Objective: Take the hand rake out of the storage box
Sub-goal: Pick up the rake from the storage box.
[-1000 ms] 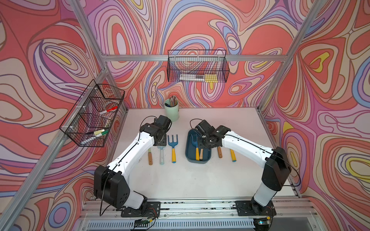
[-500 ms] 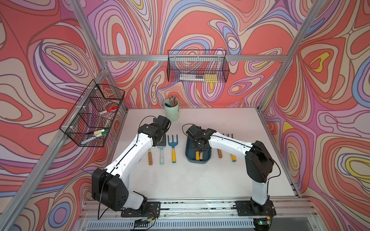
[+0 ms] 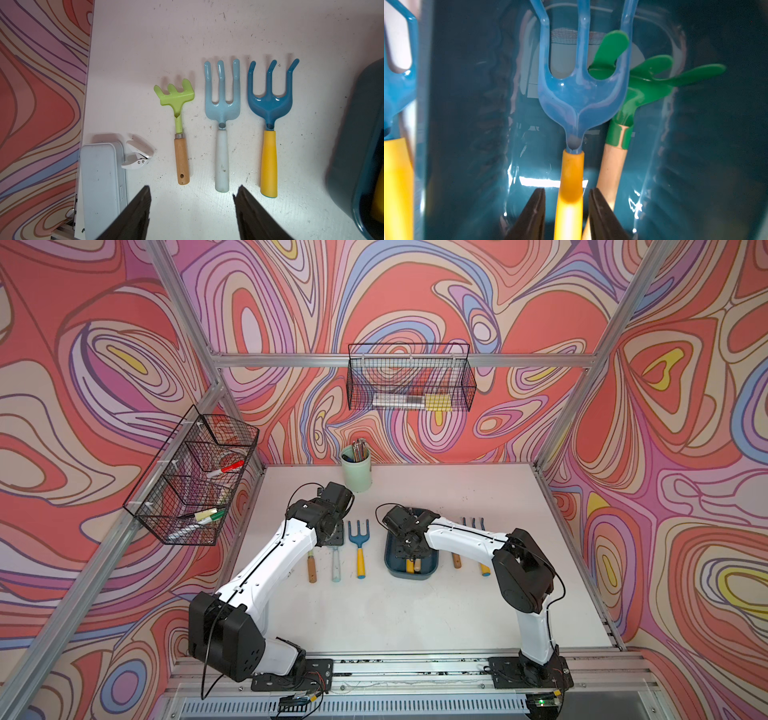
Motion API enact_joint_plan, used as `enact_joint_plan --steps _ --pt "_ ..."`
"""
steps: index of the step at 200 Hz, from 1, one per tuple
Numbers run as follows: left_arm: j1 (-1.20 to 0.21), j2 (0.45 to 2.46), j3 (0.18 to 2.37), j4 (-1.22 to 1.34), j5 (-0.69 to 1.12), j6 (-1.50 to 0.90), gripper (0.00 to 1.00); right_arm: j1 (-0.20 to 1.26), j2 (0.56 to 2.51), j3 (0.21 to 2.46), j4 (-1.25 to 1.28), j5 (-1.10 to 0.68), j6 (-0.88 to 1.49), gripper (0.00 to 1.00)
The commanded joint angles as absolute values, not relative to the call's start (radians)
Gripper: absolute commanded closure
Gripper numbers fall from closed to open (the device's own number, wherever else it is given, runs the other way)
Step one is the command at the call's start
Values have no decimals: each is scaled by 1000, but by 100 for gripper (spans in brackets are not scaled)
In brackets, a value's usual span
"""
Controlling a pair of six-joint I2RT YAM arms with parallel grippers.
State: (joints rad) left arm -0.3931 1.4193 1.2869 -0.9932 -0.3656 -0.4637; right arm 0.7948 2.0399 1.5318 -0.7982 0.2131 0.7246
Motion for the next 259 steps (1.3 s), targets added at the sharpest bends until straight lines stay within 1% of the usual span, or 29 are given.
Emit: enact_joint_plan --steps 1,69,104,120,141,192,229,259 --pt "-389 1396 1272 -994 -368 -468 32 798 2077 1543 -789 221 742 64" --pt "-390 1389 1279 -1005 -380 -465 32 797 2127 1546 -769 214 750 66" --pt "-389 1388 1273 -1006 -383 -465 32 796 2146 1539 -762 216 755 71" --pt "-390 1388 1273 -1006 -385 -463 32 796 2149 1535 -760 215 758 75" --pt "-389 1388 1273 -1006 -387 -463 32 796 2139 1528 -759 215 760 81" --pt "-390 1386 1272 -1003 -387 -468 32 796 2071 1557 -787 238 743 90" --pt "-390 1387 1270 -1000 -385 -469 32 796 2005 1576 -801 255 736 91" --pt "-390 1403 1284 -996 -374 -472 32 796 1990 1607 -834 269 720 93"
